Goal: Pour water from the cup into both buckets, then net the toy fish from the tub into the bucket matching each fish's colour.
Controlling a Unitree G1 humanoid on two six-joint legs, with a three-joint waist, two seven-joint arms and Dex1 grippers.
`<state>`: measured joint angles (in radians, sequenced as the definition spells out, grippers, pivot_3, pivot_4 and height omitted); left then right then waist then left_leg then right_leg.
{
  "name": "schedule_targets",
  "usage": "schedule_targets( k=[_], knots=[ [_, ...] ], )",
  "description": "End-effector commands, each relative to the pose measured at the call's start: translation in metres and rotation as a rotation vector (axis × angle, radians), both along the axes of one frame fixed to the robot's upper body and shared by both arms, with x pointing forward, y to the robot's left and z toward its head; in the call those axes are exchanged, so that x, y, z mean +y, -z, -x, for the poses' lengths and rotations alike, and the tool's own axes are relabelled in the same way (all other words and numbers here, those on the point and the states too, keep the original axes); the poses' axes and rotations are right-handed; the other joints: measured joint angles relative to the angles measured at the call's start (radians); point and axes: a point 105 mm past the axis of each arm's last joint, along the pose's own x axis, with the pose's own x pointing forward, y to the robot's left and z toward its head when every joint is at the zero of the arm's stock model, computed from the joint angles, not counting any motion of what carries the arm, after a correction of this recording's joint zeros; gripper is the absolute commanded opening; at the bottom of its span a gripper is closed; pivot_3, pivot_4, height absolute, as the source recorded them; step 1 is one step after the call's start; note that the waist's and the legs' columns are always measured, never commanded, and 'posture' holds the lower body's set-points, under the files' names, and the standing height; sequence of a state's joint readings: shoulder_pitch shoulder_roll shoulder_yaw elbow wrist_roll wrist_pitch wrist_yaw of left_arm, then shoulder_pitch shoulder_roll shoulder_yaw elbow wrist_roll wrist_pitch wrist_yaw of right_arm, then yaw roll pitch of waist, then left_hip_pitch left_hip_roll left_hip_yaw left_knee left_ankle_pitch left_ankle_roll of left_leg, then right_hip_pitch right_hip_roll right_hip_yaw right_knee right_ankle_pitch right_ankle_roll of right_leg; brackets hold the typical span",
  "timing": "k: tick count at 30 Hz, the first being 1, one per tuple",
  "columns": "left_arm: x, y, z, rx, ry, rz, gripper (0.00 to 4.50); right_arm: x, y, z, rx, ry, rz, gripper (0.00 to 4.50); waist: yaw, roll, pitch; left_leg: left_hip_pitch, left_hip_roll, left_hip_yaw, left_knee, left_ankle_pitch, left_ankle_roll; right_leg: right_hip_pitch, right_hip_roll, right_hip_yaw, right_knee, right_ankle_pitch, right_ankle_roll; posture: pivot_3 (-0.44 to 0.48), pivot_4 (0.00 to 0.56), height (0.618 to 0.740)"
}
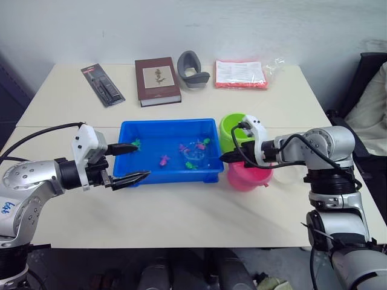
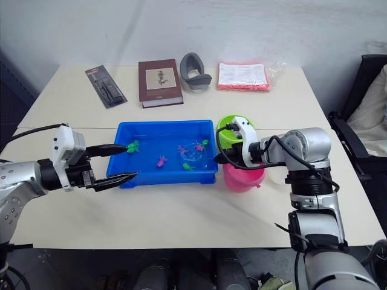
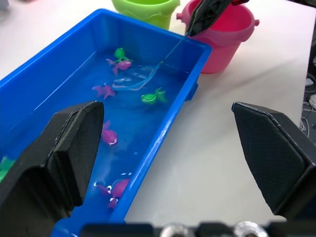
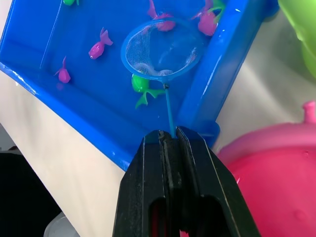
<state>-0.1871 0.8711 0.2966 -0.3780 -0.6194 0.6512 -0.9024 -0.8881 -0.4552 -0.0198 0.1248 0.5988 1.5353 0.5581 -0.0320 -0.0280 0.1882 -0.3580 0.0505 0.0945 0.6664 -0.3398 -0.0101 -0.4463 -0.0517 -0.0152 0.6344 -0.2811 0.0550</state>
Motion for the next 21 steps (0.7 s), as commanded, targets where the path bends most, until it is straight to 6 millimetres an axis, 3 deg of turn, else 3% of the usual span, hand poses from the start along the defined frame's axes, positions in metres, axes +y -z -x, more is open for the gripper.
schedule_targets(
  k=[1, 9, 21],
  knots=[
    [-0.001, -0.007, 0.0, -0.05, 0.004, -0.018, 4.47, 0.0, -0.004, -0.006, -0.011, 0.024, 0.011, 0.0, 0.0, 0.0, 0.0, 0.0, 0.0, 0.0, 0.0, 0.0, 0.0, 0.0, -0.001, 0.0, -0.001, 0.0, 0.0, 0.0, 0.15, 0.74],
    [-0.002, -0.007, 0.0, -0.061, 0.006, -0.033, 4.47, -0.006, -0.002, -0.012, 0.033, 0.083, 0.04, 0.0, -0.002, 0.0, 0.0, 0.0, -0.001, 0.0, 0.0, 0.001, -0.002, 0.0, -0.002, -0.001, -0.001, 0.0, 0.001, 0.0, 0.15, 0.74],
    [-0.001, -0.011, -0.004, -0.076, 0.004, -0.04, 4.47, -0.005, -0.004, -0.024, -0.048, 0.083, 0.085, 0.0, -0.003, 0.0, 0.0, 0.0, -0.001, 0.0, 0.0, 0.001, -0.001, 0.0, -0.002, -0.001, -0.001, 0.0, 0.001, 0.0, 0.15, 0.74]
  ],
)
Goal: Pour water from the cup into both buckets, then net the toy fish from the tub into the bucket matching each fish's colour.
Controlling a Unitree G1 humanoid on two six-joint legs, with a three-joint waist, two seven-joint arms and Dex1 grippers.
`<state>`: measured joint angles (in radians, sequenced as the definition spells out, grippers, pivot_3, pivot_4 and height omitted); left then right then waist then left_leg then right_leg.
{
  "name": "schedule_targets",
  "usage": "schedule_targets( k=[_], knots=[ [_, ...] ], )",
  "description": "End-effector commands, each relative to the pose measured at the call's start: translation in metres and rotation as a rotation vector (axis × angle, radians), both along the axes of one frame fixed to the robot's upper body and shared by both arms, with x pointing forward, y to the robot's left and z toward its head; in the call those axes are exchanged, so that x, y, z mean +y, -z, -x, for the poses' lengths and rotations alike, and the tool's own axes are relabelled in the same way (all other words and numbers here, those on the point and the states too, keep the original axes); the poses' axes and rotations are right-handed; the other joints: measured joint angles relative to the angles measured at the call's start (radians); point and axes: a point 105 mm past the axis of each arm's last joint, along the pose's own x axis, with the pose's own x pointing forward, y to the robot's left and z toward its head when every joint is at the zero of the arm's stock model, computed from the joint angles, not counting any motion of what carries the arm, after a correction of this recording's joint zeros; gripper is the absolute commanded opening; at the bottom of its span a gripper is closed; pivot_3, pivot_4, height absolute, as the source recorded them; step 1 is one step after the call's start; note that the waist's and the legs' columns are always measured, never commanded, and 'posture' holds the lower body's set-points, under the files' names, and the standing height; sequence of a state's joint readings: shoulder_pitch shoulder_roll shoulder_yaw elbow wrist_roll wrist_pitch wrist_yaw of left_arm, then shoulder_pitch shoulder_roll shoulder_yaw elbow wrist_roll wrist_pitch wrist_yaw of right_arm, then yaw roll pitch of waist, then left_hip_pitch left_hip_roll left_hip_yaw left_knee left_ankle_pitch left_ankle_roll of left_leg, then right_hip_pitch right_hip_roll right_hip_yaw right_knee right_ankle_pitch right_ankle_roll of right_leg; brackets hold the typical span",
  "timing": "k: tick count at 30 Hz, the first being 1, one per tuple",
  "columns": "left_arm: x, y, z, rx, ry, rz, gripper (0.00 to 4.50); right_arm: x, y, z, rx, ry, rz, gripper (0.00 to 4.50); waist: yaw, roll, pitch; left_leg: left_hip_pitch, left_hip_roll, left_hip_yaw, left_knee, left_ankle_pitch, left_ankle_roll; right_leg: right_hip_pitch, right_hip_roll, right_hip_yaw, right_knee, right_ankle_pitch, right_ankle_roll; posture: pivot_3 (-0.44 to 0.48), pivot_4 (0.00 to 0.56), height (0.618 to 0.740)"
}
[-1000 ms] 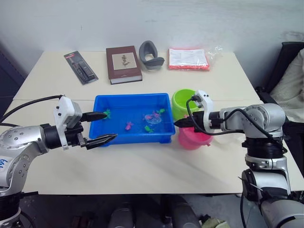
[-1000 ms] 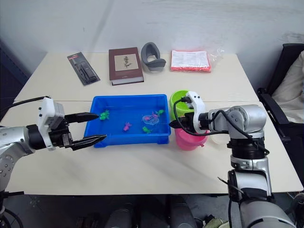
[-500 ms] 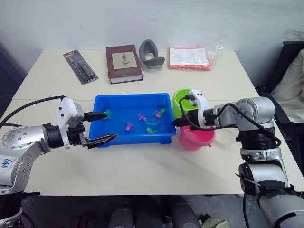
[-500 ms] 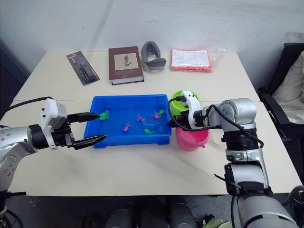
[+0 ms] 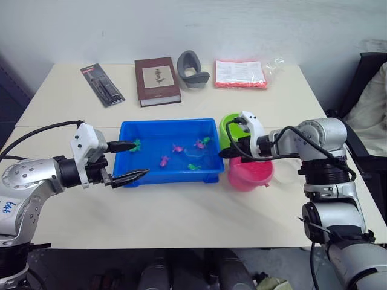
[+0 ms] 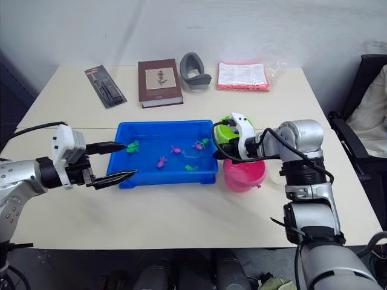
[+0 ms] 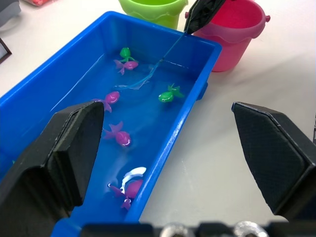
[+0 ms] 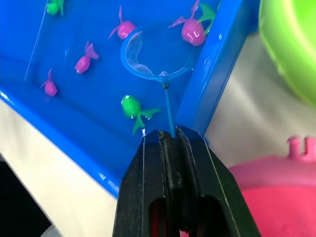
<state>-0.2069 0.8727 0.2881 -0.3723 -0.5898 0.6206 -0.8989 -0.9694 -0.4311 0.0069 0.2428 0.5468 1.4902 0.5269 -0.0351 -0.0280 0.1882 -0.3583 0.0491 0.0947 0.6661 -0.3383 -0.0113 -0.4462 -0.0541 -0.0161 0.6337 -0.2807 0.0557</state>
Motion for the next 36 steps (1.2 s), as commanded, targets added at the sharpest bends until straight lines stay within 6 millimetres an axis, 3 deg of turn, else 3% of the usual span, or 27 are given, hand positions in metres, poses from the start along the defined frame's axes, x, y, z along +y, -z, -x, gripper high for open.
schedule_targets(
  k=[1, 9, 14, 17, 23, 31, 36],
  knots=[
    [-0.001, -0.006, 0.0, -0.032, 0.01, -0.015, 4.47, -0.007, -0.001, -0.008, -0.053, 0.031, 0.051, 0.0, 0.0, 0.0, 0.0, 0.0, 0.0, 0.0, 0.0, 0.0, 0.0, 0.0, 0.0, 0.0, 0.0, 0.0, 0.0, 0.0, 0.15, 0.74],
    [-0.002, -0.006, -0.001, -0.032, 0.018, -0.015, 4.47, 0.003, -0.007, 0.001, -0.232, -0.135, 0.118, 0.0, 0.003, 0.0, 0.0, -0.001, 0.0, -0.001, -0.001, 0.0, 0.0, 0.0, 0.0, -0.001, -0.002, 0.0, 0.0, 0.0, 0.15, 0.74],
    [-0.004, -0.006, -0.004, -0.029, 0.032, -0.015, 4.47, 0.004, 0.0, 0.003, -0.15, -0.114, 0.082, 0.0, 0.0, 0.0, 0.0, -0.002, 0.0, -0.001, -0.001, 0.0, -0.001, 0.0, 0.0, -0.002, -0.004, 0.001, 0.001, 0.0, 0.15, 0.74],
    [-0.005, -0.007, -0.006, -0.029, 0.036, -0.015, 4.47, 0.003, 0.007, 0.004, 0.003, -0.059, 0.033, 0.0, -0.002, 0.0, 0.0, -0.002, 0.0, -0.001, -0.001, 0.0, -0.001, 0.0, 0.0, -0.002, -0.004, 0.001, 0.001, 0.0, 0.15, 0.74],
    [-0.003, -0.008, -0.008, -0.035, 0.031, -0.021, 4.47, 0.006, -0.005, -0.006, 0.089, 0.02, -0.011, 0.0, -0.01, 0.0, 0.0, -0.001, 0.0, -0.001, -0.001, 0.0, -0.001, 0.0, 0.0, -0.002, -0.003, 0.001, 0.001, 0.0, 0.15, 0.74],
    [-0.001, -0.008, -0.005, -0.043, 0.014, -0.019, 4.47, 0.001, -0.009, -0.024, -0.004, 0.074, 0.057, 0.0, -0.015, 0.0, 0.0, -0.003, -0.001, -0.001, -0.001, 0.001, -0.001, 0.0, -0.002, -0.002, -0.004, 0.001, 0.002, 0.0, 0.15, 0.74],
    [0.001, -0.008, -0.004, -0.042, 0.006, -0.02, 4.47, 0.011, -0.017, -0.015, -0.103, -0.053, 0.087, 0.0, -0.015, 0.0, 0.0, -0.007, -0.001, -0.003, -0.001, 0.001, 0.0, -0.002, -0.003, -0.004, -0.004, 0.002, 0.003, 0.0, 0.15, 0.74]
  ],
)
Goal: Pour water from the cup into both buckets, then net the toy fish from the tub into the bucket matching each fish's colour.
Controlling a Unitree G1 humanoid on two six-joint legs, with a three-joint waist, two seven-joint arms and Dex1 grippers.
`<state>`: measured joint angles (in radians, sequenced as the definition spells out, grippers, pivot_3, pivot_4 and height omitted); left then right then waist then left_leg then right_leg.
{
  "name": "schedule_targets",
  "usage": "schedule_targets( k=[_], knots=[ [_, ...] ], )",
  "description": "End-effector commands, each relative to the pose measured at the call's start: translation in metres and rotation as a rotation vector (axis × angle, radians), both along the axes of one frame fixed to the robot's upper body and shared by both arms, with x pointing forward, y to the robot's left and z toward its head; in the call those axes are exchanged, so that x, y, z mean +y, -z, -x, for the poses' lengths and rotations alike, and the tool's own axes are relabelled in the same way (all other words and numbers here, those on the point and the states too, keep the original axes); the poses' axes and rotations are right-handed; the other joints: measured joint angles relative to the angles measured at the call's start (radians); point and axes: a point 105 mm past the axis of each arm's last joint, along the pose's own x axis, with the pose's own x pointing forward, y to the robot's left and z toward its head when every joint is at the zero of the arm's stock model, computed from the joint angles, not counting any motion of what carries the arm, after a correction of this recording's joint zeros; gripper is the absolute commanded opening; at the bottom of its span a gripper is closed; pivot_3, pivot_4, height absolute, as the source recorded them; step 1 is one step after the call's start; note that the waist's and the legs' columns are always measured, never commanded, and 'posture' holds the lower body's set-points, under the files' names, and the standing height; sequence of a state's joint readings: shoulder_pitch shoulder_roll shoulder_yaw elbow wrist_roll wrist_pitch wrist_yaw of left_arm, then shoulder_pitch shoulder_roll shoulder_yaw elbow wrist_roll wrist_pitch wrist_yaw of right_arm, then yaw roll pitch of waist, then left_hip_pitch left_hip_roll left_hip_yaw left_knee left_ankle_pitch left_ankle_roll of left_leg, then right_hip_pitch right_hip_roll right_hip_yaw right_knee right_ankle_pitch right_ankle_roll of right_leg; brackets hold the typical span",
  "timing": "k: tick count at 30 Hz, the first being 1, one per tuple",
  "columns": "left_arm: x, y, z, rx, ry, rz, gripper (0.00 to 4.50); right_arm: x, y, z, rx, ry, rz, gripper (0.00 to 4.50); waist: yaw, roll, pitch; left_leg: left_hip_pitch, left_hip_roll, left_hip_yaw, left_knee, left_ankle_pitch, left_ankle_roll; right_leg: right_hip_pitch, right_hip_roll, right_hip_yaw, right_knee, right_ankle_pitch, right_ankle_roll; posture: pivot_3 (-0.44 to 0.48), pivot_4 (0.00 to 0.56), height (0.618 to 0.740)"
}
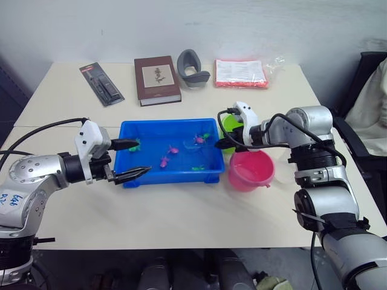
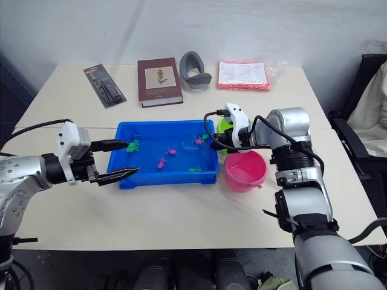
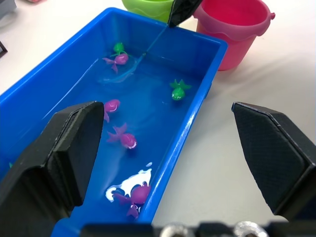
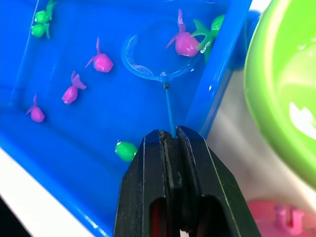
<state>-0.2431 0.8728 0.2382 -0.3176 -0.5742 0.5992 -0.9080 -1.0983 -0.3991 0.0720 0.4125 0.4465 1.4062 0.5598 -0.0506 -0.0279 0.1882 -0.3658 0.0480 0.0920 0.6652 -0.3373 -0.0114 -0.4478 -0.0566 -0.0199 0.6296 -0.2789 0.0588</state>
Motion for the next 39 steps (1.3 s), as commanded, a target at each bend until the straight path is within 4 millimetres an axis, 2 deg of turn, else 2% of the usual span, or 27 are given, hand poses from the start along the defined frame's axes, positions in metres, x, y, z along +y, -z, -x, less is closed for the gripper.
schedule_targets(
  k=[1, 6, 10, 14, 18, 22, 28, 34, 36, 39],
  knots=[
    [0.002, -0.013, 0.003, -0.06, -0.005, -0.017, 4.47, 0.003, -0.006, 0.011, -0.073, -0.097, 0.038, 0.0, 0.001, 0.0, 0.0, -0.001, 0.0, -0.001, 0.0, 0.0, 0.0, -0.001, 0.0, -0.001, 0.0, 0.0, 0.0, 0.0, 0.15, 0.74],
    [0.0, -0.015, 0.0, -0.061, 0.008, -0.017, 4.47, 0.001, -0.002, 0.02, -0.202, -0.201, 0.116, 0.0, 0.001, 0.0, 0.0, -0.004, 0.0, -0.001, 0.0, 0.0, 0.0, -0.003, 0.0, -0.002, -0.001, 0.0, 0.0, 0.0, 0.15, 0.74],
    [-0.003, -0.016, -0.003, -0.06, 0.025, -0.017, 4.47, -0.007, -0.002, 0.021, -0.485, -0.339, 0.251, 0.0, 0.002, 0.0, 0.0, -0.004, -0.001, 0.0, 0.0, 0.0, 0.001, -0.003, 0.0, -0.001, -0.001, 0.001, 0.001, 0.0, 0.15, 0.74],
    [-0.006, -0.016, -0.005, -0.055, 0.045, -0.017, 4.47, -0.014, 0.0, 0.025, -0.655, -0.4, 0.32, 0.0, 0.012, 0.0, 0.0, -0.004, -0.001, 0.0, 0.001, 0.0, 0.001, -0.003, 0.0, -0.001, -0.001, 0.001, 0.002, 0.0, 0.15, 0.74],
    [-0.01, -0.017, -0.007, -0.051, 0.069, -0.012, 4.47, -0.017, -0.005, 0.033, -0.697, -0.384, 0.271, 0.0, 0.019, 0.0, 0.0, -0.004, -0.001, 0.001, 0.003, 0.0, 0.001, -0.003, 0.001, 0.0, -0.002, 0.001, 0.002, 0.0, 0.15, 0.74],
    [-0.02, -0.019, -0.006, -0.037, 0.129, 0.012, 4.47, -0.025, -0.017, 0.056, -0.765, -0.392, 0.229, 0.0, 0.026, 0.0, 0.0, -0.004, -0.001, 0.001, 0.003, 0.0, 0.001, -0.003, 0.001, -0.001, -0.001, 0.001, 0.002, 0.0, 0.15, 0.74],
    [-0.041, -0.019, -0.002, 0.013, 0.263, 0.067, 4.47, -0.047, -0.028, 0.093, -0.833, -0.309, 0.183, 0.0, 0.038, 0.0, 0.0, -0.004, -0.001, 0.0, 0.003, 0.0, 0.001, -0.001, 0.001, -0.001, -0.001, 0.002, 0.003, 0.0, 0.15, 0.74],
    [-0.059, -0.016, -0.01, 0.033, 0.356, 0.075, 4.47, -0.084, -0.029, 0.121, -0.828, -0.127, 0.257, 0.0, 0.049, 0.0, 0.0, -0.002, -0.001, 0.001, 0.007, 0.0, 0.001, -0.001, 0.004, 0.0, -0.002, 0.002, 0.003, 0.0, 0.15, 0.74],
    [-0.065, -0.014, -0.014, 0.04, 0.385, 0.074, 4.47, -0.099, -0.032, 0.129, -0.837, -0.061, 0.298, 0.0, 0.05, 0.0, 0.0, -0.003, -0.002, 0.001, 0.01, 0.0, 0.001, 0.0, 0.011, 0.001, -0.002, 0.002, 0.003, 0.0, 0.15, 0.74],
    [-0.071, -0.012, -0.021, 0.046, 0.419, 0.075, 4.47, -0.111, -0.033, 0.138, -0.841, -0.017, 0.359, 0.0, 0.047, 0.0, 0.0, -0.003, -0.002, 0.0, 0.013, 0.0, 0.001, 0.002, 0.013, 0.002, -0.001, 0.002, 0.004, 0.0, 0.15, 0.74]
  ],
)
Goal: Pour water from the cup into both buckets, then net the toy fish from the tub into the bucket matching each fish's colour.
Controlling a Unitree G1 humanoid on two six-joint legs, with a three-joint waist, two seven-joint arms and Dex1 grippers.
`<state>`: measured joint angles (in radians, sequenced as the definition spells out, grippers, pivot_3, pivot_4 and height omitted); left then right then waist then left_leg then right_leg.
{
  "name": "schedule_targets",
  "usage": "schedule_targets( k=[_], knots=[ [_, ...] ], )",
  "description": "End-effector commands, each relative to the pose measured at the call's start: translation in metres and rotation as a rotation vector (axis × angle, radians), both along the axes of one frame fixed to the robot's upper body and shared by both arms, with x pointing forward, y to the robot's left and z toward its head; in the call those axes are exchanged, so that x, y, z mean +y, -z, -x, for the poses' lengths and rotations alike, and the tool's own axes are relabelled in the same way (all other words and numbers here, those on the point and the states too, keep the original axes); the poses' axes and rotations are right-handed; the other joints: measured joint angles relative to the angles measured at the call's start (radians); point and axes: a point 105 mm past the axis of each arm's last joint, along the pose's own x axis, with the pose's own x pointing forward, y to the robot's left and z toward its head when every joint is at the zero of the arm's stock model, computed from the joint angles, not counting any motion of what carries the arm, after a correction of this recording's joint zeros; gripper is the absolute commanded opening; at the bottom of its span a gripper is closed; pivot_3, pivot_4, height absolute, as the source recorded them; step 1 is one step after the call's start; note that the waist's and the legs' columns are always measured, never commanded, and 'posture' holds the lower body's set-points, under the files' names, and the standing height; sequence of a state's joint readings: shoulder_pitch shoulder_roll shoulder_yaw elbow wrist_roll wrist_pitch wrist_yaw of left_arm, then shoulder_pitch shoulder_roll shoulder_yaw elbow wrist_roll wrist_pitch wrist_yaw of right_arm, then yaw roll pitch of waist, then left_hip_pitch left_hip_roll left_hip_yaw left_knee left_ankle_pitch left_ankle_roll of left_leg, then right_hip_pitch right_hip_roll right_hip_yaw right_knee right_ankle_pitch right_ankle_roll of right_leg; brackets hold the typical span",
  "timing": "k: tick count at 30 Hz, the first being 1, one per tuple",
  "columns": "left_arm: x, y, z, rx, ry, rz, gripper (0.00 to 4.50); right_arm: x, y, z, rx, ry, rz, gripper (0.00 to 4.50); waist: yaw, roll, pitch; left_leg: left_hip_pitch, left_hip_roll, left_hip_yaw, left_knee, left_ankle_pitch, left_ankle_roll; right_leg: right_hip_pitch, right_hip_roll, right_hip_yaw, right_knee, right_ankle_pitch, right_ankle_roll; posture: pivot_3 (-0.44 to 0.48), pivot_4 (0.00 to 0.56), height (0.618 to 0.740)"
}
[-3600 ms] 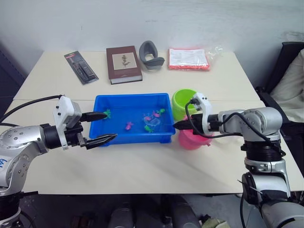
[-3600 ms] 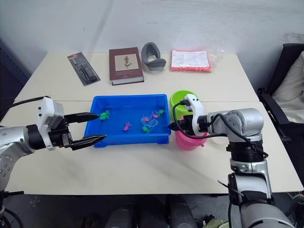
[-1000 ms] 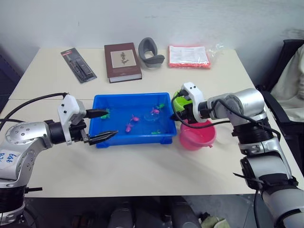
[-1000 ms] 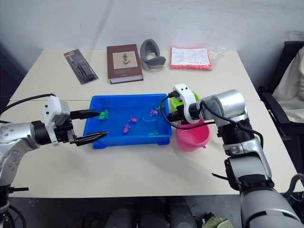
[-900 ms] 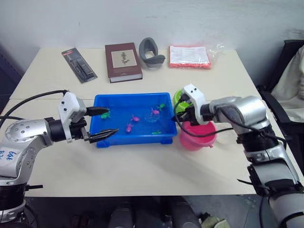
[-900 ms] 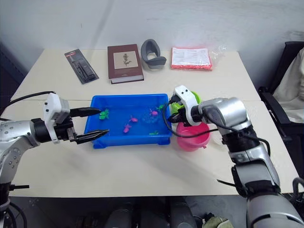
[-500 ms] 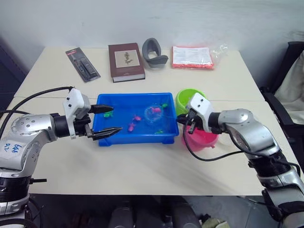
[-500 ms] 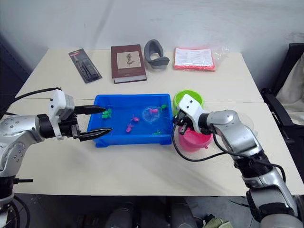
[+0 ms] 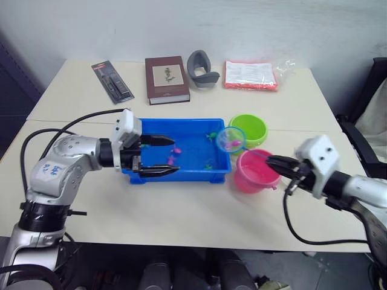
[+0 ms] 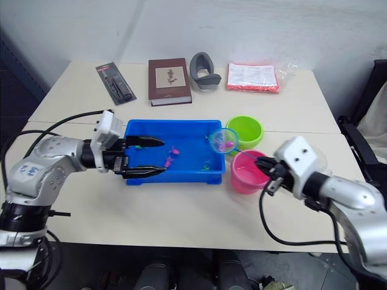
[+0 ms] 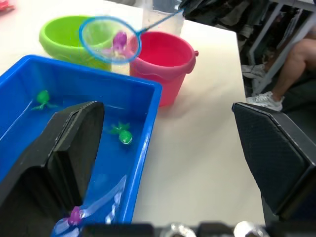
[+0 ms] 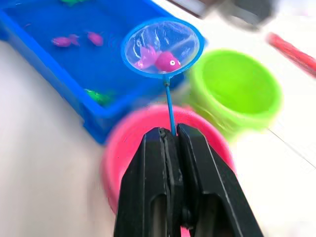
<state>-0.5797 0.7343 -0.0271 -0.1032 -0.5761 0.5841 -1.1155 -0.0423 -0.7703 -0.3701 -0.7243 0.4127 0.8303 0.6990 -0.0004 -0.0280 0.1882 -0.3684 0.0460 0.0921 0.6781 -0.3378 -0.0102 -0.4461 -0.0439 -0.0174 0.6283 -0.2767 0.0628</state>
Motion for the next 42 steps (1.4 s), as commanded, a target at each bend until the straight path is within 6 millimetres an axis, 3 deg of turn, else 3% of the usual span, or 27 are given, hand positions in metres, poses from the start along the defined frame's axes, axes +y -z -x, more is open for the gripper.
schedule_targets(
  k=[1, 4, 12, 17, 21, 26, 30, 33, 35, 38, 40, 42],
  knots=[
    [-0.007, -0.002, -0.005, -0.028, 0.05, -0.004, 4.47, -0.008, -0.016, 0.012, -0.076, 0.045, 0.058, 0.0, -0.004, 0.0, 0.0, 0.001, 0.0, 0.001, 0.0, 0.0, 0.001, 0.0, 0.001, 0.002, 0.0, 0.0, 0.001, 0.0, 0.15, 0.74],
    [-0.015, 0.0, -0.01, -0.031, 0.081, 0.005, 4.47, -0.014, -0.015, 0.02, -0.11, 0.069, 0.145, 0.0, -0.003, 0.0, 0.0, 0.001, 0.0, 0.001, 0.001, -0.001, 0.002, 0.0, 0.003, 0.003, 0.001, 0.001, 0.001, 0.0, 0.15, 0.74],
    [-0.025, -0.001, -0.017, -0.042, 0.122, 0.015, 4.47, -0.043, -0.021, 0.021, -0.371, 0.115, 0.638, 0.0, -0.003, 0.0, 0.0, 0.0, -0.001, 0.002, 0.004, -0.001, 0.002, 0.0, 0.004, 0.006, 0.0, 0.002, 0.003, 0.0, 0.15, 0.74],
    [-0.029, -0.004, -0.02, -0.052, 0.137, 0.019, 4.47, -0.038, -0.014, 0.024, -0.551, -0.056, 1.019, 0.0, -0.001, 0.0, 0.0, 0.001, -0.002, 0.003, 0.004, -0.001, 0.002, 0.0, 0.005, 0.007, 0.001, 0.002, 0.003, 0.0, 0.15, 0.74],
    [-0.03, -0.006, -0.022, -0.063, 0.141, 0.019, 4.47, -0.042, -0.01, 0.026, -0.663, -0.103, 1.167, 0.0, -0.001, 0.0, 0.0, 0.0, -0.002, 0.003, 0.004, -0.001, 0.001, 0.0, 0.005, 0.007, 0.0, 0.002, 0.004, 0.0, 0.15, 0.74],
    [-0.028, -0.006, -0.025, -0.07, 0.137, 0.017, 4.47, -0.046, -0.02, 0.03, -0.77, -0.124, 1.255, 0.0, -0.003, 0.0, 0.0, 0.001, -0.002, 0.004, 0.005, 0.0, 0.0, 0.0, 0.005, 0.008, 0.001, 0.002, 0.004, 0.0, 0.15, 0.74],
    [-0.028, -0.006, -0.026, -0.073, 0.136, 0.017, 4.47, -0.039, -0.007, 0.039, -0.773, -0.228, 1.274, 0.0, -0.003, 0.0, 0.0, 0.002, -0.001, 0.004, 0.005, 0.0, -0.001, 0.001, 0.005, 0.008, 0.002, 0.002, 0.004, 0.0, 0.15, 0.74],
    [-0.028, -0.005, -0.026, -0.075, 0.133, 0.017, 4.47, -0.049, -0.005, 0.041, -0.761, -0.19, 1.298, 0.0, -0.002, 0.0, 0.0, 0.002, -0.002, 0.004, 0.005, 0.0, -0.001, 0.001, 0.005, 0.009, 0.002, 0.002, 0.004, 0.0, 0.15, 0.74],
    [-0.028, -0.005, -0.026, -0.077, 0.132, 0.016, 4.47, -0.046, -0.003, 0.042, -0.78, -0.232, 1.309, 0.0, -0.003, 0.0, 0.0, 0.002, -0.002, 0.005, 0.005, 0.0, 0.0, 0.001, 0.004, 0.009, 0.002, 0.003, 0.004, 0.0, 0.15, 0.74],
    [-0.027, -0.006, -0.028, -0.08, 0.123, 0.015, 4.47, -0.056, -0.014, 0.035, -0.801, -0.162, 1.315, 0.0, -0.007, 0.0, 0.0, 0.003, -0.002, 0.006, 0.005, 0.0, 0.0, 0.001, 0.005, 0.01, 0.003, 0.003, 0.005, 0.0, 0.15, 0.74],
    [-0.026, -0.007, -0.028, -0.082, 0.117, 0.013, 4.47, -0.046, 0.0, 0.039, -0.782, -0.268, 1.291, 0.0, -0.007, 0.0, 0.0, 0.006, -0.002, 0.008, 0.005, 0.0, 0.0, 0.001, 0.005, 0.012, 0.004, 0.003, 0.005, 0.0, 0.15, 0.74],
    [-0.023, -0.006, -0.03, -0.08, 0.101, 0.002, 4.47, -0.046, -0.004, 0.035, -0.759, -0.218, 1.183, 0.0, -0.007, 0.0, 0.0, 0.008, -0.002, 0.009, 0.005, 0.0, -0.001, 0.002, 0.005, 0.013, 0.006, 0.002, 0.004, 0.0, 0.15, 0.74]
  ],
)
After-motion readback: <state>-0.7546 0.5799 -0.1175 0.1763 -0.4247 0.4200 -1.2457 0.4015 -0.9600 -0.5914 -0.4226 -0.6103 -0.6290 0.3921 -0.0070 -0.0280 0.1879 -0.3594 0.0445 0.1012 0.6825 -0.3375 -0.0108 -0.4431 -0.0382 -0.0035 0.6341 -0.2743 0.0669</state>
